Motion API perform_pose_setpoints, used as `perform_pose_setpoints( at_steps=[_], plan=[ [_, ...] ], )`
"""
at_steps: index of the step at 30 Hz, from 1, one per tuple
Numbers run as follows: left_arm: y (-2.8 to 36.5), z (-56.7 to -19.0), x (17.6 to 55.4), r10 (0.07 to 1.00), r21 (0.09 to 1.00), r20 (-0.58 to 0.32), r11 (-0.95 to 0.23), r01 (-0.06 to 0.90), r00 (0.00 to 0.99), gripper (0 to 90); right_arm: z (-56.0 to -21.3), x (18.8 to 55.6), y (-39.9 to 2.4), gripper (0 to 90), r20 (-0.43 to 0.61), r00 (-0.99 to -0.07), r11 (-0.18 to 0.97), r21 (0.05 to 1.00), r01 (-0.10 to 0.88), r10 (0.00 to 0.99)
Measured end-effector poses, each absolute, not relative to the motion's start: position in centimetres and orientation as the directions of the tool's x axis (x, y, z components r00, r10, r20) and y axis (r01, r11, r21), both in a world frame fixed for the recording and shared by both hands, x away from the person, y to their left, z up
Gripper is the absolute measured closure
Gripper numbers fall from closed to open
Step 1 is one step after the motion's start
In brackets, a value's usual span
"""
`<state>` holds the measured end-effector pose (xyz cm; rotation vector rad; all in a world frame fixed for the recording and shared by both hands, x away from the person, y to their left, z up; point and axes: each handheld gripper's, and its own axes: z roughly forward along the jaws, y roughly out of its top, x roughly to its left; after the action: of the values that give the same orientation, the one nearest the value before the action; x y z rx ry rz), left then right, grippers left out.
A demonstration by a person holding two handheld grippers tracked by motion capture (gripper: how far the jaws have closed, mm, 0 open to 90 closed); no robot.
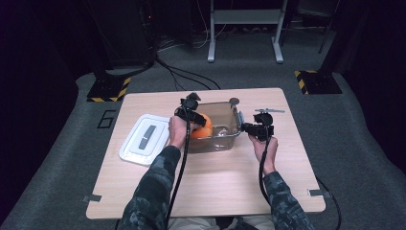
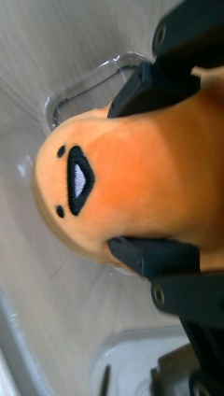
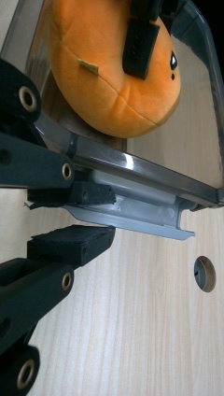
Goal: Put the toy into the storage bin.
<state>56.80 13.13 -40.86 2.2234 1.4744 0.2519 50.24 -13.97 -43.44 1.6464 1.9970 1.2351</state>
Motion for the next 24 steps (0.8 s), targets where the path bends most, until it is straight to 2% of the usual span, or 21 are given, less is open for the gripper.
perform_pose_setpoints(
  at_steps=[5, 12, 19, 24],
  plan=[
    [13.5, -40.0, 56.2, 0.892, 0.503, -0.117, -0.326, 0.8, 0.437, 24.8, -43.4, 50.2, -14.0, 79.0, 0.298, -0.314, -0.013, 0.744, 0.668, 0.902],
    [14.6, -38.2, 55.2, 0.884, 0.558, -0.114, -0.321, 0.765, 0.454, 23.6, -43.3, 50.2, -14.0, 79.3, 0.293, -0.31, -0.013, 0.745, 0.666, 0.905],
    [14.9, -38.7, 54.2, 0.875, 0.511, -0.02, -0.407, 0.757, 0.484, 25.0, -43.3, 50.2, -14.0, 79.3, 0.292, -0.304, -0.017, 0.746, 0.666, 0.907],
    [15.2, -40.0, 54.0, 0.866, 0.48, -0.011, -0.434, 0.763, 0.5, 25.7, -43.3, 50.2, -14.0, 79.3, 0.295, -0.306, -0.016, 0.743, 0.669, 0.905]
  ],
)
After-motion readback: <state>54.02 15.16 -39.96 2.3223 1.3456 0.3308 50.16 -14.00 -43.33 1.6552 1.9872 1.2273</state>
